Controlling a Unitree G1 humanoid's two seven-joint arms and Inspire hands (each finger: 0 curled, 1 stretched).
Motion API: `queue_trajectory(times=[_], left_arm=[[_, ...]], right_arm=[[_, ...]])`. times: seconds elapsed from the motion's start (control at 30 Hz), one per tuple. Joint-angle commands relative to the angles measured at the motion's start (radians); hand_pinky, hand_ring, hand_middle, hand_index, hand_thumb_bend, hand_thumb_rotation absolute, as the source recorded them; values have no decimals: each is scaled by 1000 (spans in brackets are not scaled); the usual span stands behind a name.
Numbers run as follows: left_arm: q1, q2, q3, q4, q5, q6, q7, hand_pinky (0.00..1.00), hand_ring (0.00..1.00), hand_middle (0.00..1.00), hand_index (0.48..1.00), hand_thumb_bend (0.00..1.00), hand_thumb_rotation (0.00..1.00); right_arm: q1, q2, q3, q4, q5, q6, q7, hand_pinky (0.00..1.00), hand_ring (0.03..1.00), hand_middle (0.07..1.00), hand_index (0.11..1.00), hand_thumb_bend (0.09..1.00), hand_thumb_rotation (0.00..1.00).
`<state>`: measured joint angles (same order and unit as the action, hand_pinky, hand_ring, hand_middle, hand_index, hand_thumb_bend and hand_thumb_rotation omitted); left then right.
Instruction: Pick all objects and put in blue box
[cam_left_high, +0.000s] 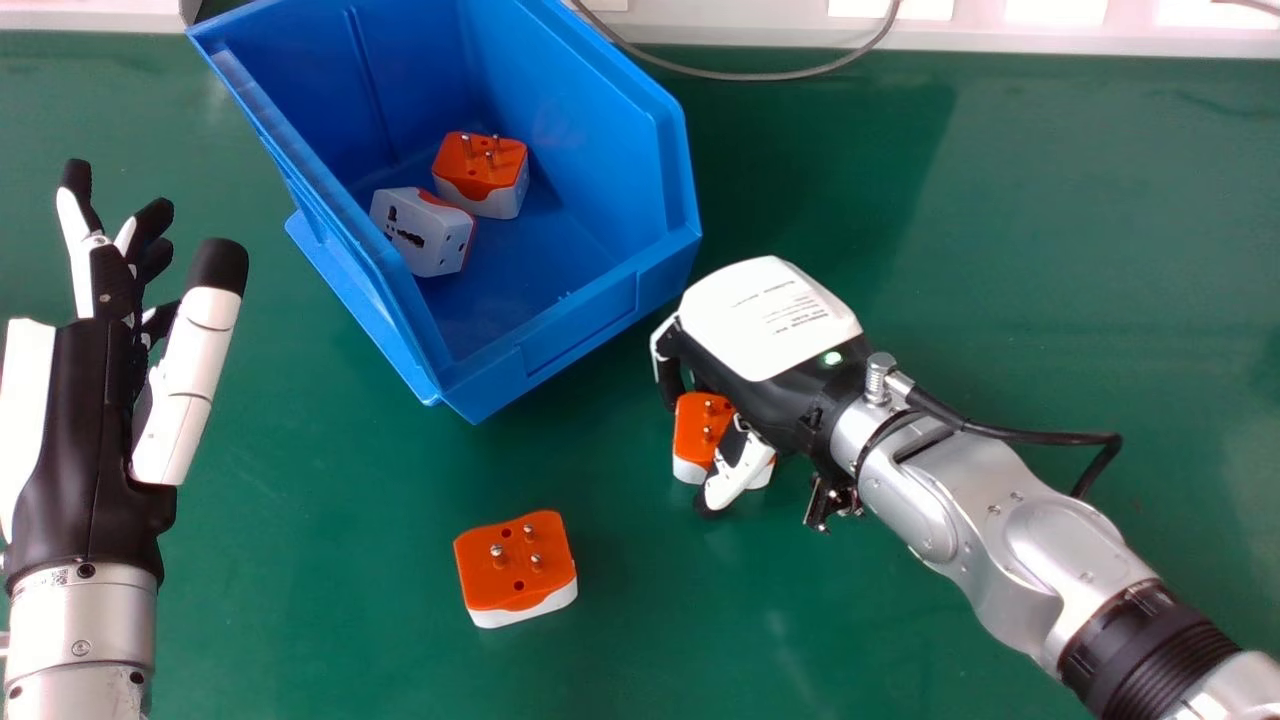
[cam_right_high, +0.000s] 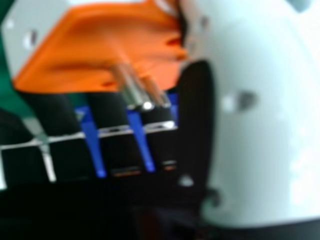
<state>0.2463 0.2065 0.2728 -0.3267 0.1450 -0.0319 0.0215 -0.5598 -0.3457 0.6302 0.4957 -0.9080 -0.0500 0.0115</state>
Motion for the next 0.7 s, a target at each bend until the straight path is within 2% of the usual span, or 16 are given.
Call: queue_trajectory(times=[0.0, 0.17, 0.37, 0.67], left_arm=[[-10, 7, 6, -1, -9, -18, -1, 836, 933, 947, 948, 767, 1000], [-17, 10, 8, 13, -14, -25, -3, 842, 939, 951, 949, 771, 1000], [-19, 9, 7, 14, -16, -27, -3, 848, 940, 952, 949, 762, 1000], [-21, 9, 8, 18, -18, -29, -3, 851, 939, 950, 947, 790, 1000]], right_arm=[[26, -26, -25, -20, 4, 44, 39, 196, 288, 459, 540, 506, 0], [71, -42, -71, -125, 35, 58, 73, 180, 356, 496, 502, 509, 0], [116, -74, -124, -239, 81, 21, 80, 153, 331, 456, 530, 498, 0], [148, -96, -200, -391, 141, -43, 90, 123, 354, 461, 520, 501, 0]])
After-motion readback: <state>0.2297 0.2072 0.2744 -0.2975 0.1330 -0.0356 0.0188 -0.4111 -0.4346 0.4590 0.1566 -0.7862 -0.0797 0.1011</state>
